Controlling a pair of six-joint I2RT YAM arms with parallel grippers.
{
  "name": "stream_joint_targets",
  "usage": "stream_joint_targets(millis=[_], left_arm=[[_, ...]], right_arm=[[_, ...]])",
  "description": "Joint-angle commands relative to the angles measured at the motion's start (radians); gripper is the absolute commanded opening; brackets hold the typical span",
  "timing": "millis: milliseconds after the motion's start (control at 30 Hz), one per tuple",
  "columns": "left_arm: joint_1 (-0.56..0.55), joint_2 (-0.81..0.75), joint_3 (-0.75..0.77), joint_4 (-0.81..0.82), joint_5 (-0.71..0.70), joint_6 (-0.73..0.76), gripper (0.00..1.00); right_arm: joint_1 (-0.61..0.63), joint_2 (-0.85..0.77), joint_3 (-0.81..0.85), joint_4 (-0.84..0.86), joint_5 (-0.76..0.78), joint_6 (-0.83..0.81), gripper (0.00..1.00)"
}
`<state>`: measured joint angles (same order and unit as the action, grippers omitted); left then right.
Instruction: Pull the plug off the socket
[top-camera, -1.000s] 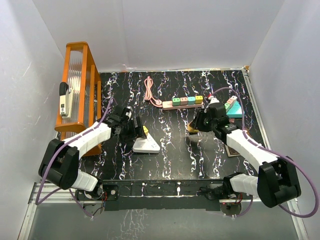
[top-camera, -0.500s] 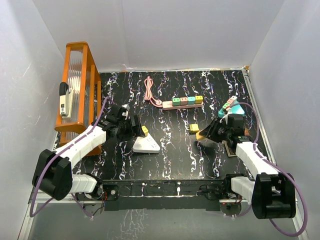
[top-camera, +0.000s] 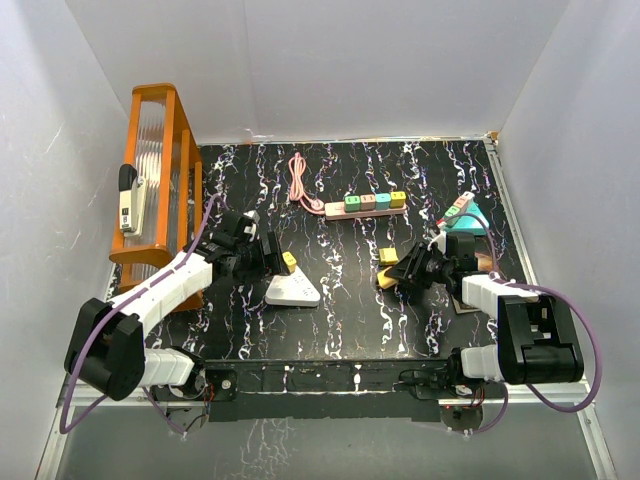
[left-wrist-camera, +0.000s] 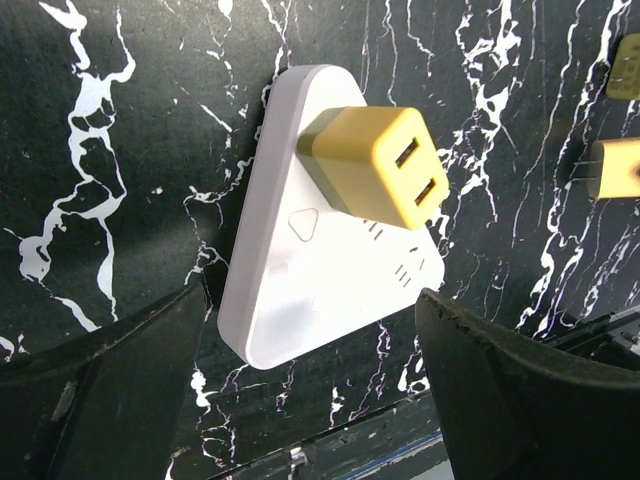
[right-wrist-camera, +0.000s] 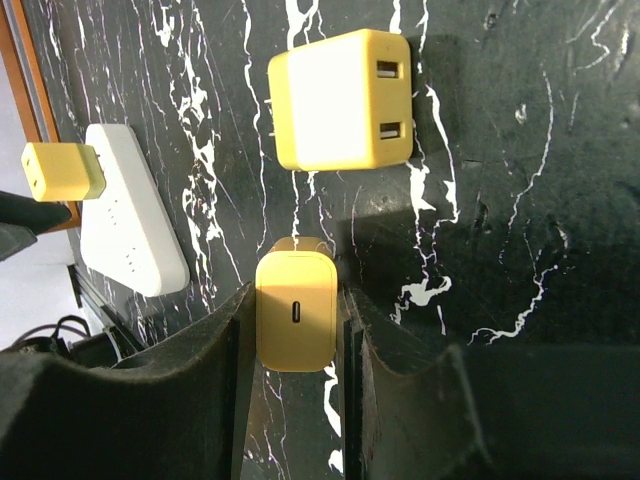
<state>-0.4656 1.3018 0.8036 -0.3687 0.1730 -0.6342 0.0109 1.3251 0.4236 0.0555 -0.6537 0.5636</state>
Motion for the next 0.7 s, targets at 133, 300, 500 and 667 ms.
stream_joint_targets(millis=[133, 300, 500, 667], left_arm=[[0.002, -0.003, -0.008, -0.016, 0.026, 0.007, 0.84], [0.002, -0.01, -0.012, -0.007, 0.02, 0.007, 0.85], [0.003, -0.019, -0.018, -0.024, 0.01, 0.022, 0.85], [0.002, -0.032, -0.031, -0.027, 0.006, 0.011, 0.85]], right_arm=[[-0.003, -0.014, -0.05, 0.177, 0.122, 0.041, 0.11], [-0.003, -0.018, -0.048, 0.186, 0.145, 0.04, 0.19], [-0.003, -0.105, -0.048, 0.098, 0.198, 0.018, 0.49], [-0.003, -0.176, -0.007, 0.019, 0.201, -0.032, 0.64]])
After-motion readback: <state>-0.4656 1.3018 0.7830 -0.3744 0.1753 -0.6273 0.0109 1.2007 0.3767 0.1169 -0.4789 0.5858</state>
